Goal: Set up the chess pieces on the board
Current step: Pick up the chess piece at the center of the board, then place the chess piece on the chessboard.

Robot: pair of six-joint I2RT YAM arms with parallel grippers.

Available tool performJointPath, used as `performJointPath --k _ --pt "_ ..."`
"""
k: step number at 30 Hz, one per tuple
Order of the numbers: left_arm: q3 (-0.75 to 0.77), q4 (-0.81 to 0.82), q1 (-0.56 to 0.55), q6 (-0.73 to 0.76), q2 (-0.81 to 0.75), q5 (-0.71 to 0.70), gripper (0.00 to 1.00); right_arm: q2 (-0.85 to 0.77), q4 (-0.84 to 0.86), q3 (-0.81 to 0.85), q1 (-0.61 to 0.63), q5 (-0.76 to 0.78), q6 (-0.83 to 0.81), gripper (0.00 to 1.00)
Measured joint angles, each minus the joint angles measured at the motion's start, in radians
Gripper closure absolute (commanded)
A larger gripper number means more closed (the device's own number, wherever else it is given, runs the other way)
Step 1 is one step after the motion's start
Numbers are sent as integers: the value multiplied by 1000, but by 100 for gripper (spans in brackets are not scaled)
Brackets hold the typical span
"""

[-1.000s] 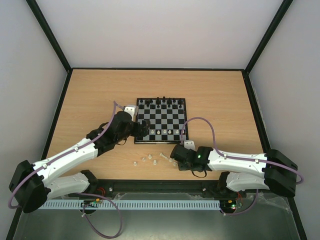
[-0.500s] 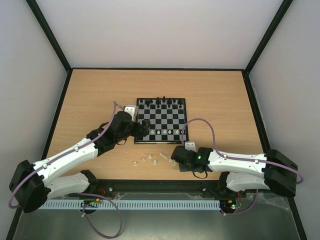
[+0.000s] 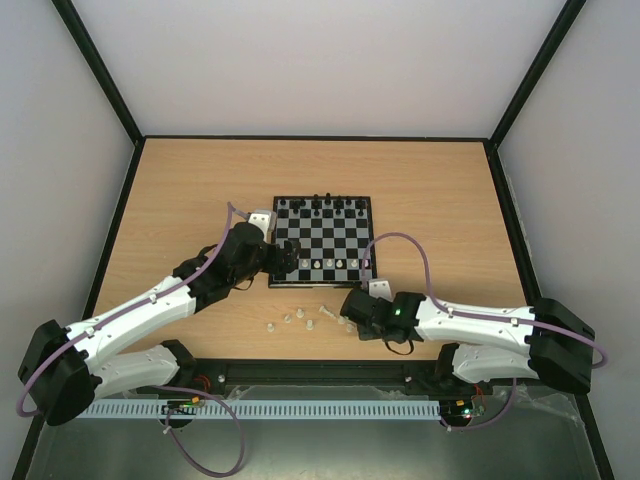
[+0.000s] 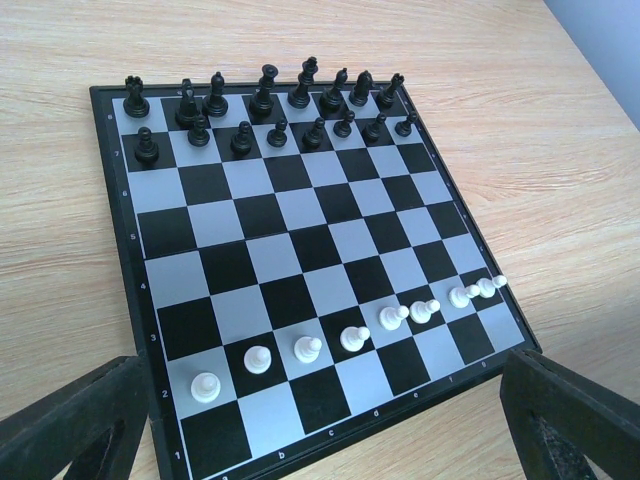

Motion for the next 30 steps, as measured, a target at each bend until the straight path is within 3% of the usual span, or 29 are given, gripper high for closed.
performJointPath --k 11,19,30 --pt "0 0 0 0 6 0 1 21 -63 249 -122 79 -126 89" --pt "0 0 0 0 6 -1 1 150 2 266 -351 33 -290 90" --pt "0 0 0 0 6 -6 1 301 95 308 -403 -37 -397 90"
